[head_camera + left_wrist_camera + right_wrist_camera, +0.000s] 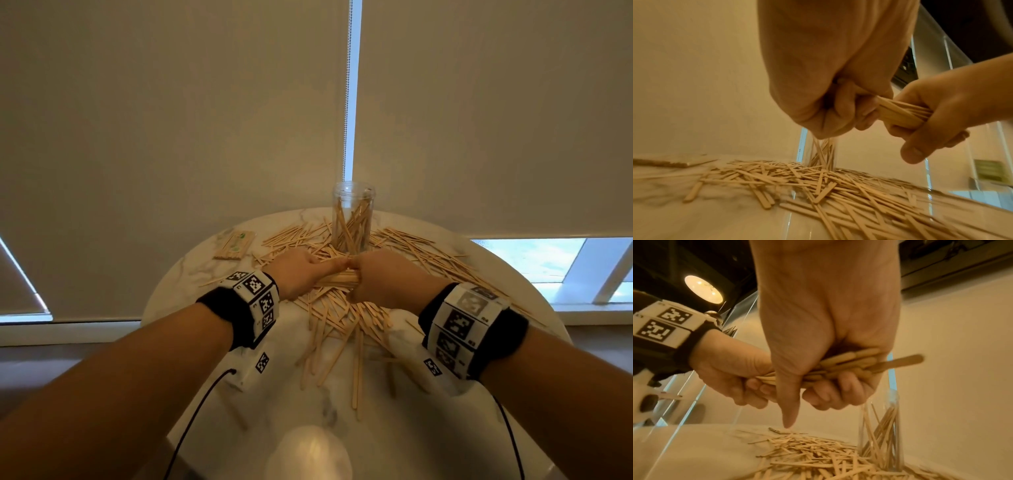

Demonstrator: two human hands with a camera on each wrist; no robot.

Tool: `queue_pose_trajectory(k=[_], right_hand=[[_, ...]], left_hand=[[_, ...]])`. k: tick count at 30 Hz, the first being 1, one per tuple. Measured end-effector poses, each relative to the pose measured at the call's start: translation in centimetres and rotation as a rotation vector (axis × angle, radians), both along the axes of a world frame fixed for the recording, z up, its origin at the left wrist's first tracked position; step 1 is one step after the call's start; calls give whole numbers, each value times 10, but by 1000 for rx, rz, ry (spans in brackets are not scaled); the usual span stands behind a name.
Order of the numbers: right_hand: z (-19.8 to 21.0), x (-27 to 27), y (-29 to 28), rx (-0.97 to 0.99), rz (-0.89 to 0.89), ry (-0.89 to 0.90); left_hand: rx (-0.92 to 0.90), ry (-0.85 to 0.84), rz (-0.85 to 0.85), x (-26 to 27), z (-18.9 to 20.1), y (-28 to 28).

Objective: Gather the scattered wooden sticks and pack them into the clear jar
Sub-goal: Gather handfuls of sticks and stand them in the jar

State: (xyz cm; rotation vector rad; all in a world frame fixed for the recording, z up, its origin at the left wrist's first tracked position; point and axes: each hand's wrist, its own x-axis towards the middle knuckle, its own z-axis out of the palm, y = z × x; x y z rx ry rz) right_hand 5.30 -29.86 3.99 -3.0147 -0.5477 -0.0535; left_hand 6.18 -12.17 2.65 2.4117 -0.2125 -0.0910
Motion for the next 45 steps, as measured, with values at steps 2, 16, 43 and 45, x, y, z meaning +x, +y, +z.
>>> queue_pose_trajectory(k=[2,16,43,45], right_hand=[[3,-1,-5,-13,32,-93],[4,-3,0,72,-3,-110],[17,-14,6,-100,-144,-284],[14,-14,7,-116,-156,-264]], left_hand=[[-36,-9,35,3,0,5],[-463,160,-18,0,-4,6],[-875,328,163,-8,10,4],[-850,278,169,-9,10,1]])
